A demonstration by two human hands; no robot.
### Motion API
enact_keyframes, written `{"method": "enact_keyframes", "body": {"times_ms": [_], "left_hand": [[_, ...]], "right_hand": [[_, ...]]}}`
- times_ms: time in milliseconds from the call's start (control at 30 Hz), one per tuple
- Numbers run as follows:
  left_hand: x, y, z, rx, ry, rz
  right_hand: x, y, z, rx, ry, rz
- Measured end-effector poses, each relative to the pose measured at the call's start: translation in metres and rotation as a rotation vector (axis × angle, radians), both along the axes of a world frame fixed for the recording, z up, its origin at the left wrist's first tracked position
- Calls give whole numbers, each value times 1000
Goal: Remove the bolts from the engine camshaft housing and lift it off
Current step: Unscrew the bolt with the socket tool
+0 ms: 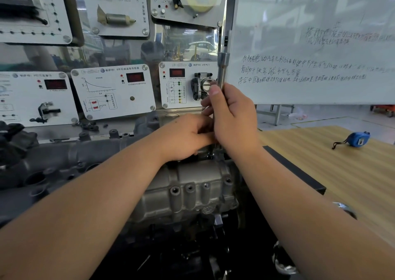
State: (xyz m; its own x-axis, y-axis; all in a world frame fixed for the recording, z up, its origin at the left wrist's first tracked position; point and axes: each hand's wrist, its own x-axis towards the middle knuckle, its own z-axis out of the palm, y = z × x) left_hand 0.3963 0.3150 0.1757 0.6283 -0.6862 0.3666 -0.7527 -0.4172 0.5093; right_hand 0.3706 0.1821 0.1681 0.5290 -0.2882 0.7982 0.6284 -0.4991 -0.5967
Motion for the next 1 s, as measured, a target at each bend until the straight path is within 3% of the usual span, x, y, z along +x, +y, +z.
{"method": "enact_keyframes", "body": {"times_ms": [1000], "left_hand": [[0,-1,1,-39,35,-3]], "right_hand": [[-1,2,0,-29,-71,-54]]}}
